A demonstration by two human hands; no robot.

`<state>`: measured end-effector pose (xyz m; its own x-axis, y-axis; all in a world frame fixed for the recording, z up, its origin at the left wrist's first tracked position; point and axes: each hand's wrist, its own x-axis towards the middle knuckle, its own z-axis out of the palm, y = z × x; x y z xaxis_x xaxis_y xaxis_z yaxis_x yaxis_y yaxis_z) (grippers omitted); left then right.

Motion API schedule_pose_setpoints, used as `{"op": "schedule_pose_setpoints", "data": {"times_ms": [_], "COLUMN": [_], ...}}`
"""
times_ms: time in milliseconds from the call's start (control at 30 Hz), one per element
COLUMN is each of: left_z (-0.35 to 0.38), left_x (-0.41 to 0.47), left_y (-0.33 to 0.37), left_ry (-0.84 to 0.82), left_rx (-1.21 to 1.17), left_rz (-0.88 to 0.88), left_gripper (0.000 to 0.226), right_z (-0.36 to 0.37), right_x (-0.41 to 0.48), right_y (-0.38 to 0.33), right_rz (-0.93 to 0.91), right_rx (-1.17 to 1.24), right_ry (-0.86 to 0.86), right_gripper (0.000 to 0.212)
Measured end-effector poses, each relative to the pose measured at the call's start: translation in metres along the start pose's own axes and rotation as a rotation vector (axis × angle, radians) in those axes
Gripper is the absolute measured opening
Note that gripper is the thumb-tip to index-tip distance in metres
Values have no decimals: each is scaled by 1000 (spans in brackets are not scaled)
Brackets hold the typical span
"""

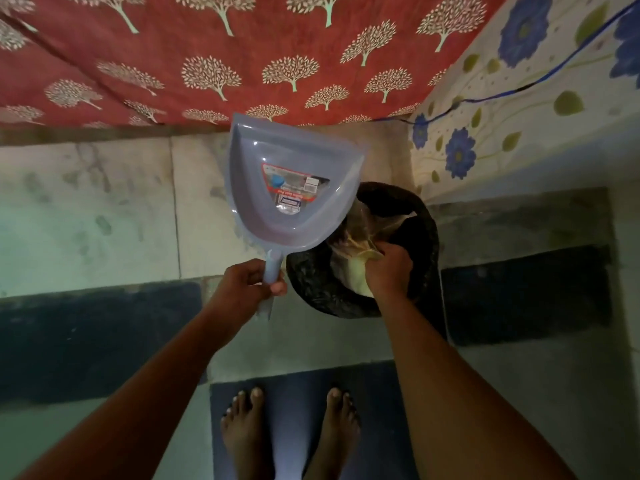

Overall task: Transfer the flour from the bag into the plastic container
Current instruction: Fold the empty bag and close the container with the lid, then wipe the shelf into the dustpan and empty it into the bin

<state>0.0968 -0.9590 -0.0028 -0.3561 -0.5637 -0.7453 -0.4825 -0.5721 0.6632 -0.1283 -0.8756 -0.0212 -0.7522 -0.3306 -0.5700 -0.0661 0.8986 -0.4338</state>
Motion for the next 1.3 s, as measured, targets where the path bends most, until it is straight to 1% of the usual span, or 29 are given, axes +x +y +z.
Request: {"op": "schedule_pose_setpoints", "data": {"times_ms": [133,233,333,367,467,500,567,633,700,767,833,867,967,1067,1100,1167,1200,1300], "left_z": [15,23,29,29,27,26,24,22,20,20,19,18,13,2,0,-3,-4,-5], "left_x": [15,17,7,3,-16,-24,-41,-61,-87,-113,-147,-162,-215,-269,-296,-336,-347,-399], "left_y": [-15,-22,-18,-18,-2,9,25,42,65,86,111,122,156,195,211,234,239,258], "left_ry": [-21,-64,-88,-86,-90,-110,-147,-159,-174,-221,-239,-256,-337,-414,-442,-477,-479,-509], "left_rx": [-71,-123,-129,-126,-93,-68,-5,61,127,178,201,195,213,285,316,361,387,472], "left_rz": [27,33,23,22,46,60,85,104,142,151,137,136,152,190,184,170,173,206], "left_gripper": [18,36,50,47,25,25,35,35,33,25,34,34,21,15,18,33,34,18], "right_z": [24,30,19,15,-15,-29,-50,-74,-105,-130,-156,-168,-206,-246,-264,-292,-302,-342], "right_x": [25,28,18,12,-13,-23,-40,-61,-88,-111,-141,-157,-210,-271,-300,-349,-365,-432], "right_y": [5,16,23,25,16,13,14,11,0,-10,-23,-29,-39,-47,-49,-49,-49,-46], "right_rz": [-20,-10,10,7,-41,-45,-41,-57,-76,-84,-89,-92,-88,-56,-56,-64,-71,-69], "right_rx": [-76,-105,-98,-74,109,183,285,336,364,400,435,447,495,569,607,671,684,760], "right_ry": [-71,-130,-166,-170,-127,-108,-94,-66,-17,30,54,59,123,185,214,268,280,348], "right_gripper": [30,33,38,41,48,48,41,33,27,21,17,15,9,11,13,16,17,16]}}
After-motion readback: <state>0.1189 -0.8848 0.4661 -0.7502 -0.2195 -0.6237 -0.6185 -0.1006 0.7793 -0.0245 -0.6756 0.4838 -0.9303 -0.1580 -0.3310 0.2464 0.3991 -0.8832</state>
